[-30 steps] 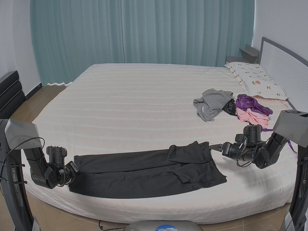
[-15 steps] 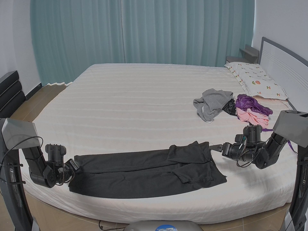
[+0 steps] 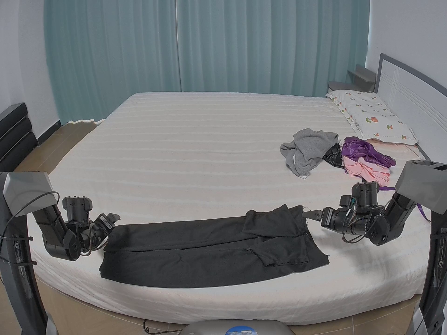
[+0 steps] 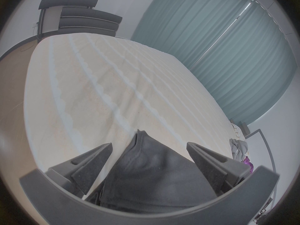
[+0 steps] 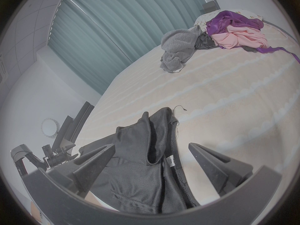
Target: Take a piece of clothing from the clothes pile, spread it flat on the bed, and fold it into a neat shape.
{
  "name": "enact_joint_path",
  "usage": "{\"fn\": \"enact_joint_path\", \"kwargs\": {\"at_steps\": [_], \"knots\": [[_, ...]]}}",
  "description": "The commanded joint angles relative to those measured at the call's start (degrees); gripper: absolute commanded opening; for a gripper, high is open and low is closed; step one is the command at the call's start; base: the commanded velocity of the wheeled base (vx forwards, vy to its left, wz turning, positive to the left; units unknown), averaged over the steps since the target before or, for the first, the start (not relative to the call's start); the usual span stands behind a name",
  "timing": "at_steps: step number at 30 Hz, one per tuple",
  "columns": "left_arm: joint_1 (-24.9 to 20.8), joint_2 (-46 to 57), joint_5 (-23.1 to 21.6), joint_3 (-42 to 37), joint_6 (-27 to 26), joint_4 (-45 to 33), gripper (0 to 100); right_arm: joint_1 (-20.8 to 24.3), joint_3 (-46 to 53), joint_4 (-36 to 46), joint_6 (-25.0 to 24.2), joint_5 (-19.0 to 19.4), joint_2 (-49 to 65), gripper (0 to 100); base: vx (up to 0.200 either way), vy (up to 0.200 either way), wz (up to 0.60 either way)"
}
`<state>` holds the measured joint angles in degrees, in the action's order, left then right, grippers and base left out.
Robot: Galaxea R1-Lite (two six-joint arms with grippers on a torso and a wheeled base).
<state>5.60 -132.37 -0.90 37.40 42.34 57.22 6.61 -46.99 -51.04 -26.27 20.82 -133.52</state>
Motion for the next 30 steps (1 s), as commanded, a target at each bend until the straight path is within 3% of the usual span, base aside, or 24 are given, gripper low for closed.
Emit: {"fn": "enact_joint_path", "kwargs": {"at_steps": [1,8,9,30], "knots": [[0.29,-5.62,0.11,4.44,-0.85,0.61,100,0.16,-0.11,0.07,-0.01,-0.08,-0.25,100,0.0,0.0,0.0],[1.0,-7.03,0.11,6.28,-1.56,0.79,100,0.51,0.06,-0.11,-0.01,-0.17,-0.42,100,0.0,0.0,0.0],[1.0,-7.2,0.2,6.72,-1.38,0.79,0,0.51,0.15,-0.11,-0.01,-0.17,-0.42,100,0.0,0.0,0.0],[2.4,-7.38,1.43,7.51,0.03,1.58,0,0.51,0.06,-0.02,-0.01,-0.17,-0.51,100,0.0,0.0,0.0]]}}
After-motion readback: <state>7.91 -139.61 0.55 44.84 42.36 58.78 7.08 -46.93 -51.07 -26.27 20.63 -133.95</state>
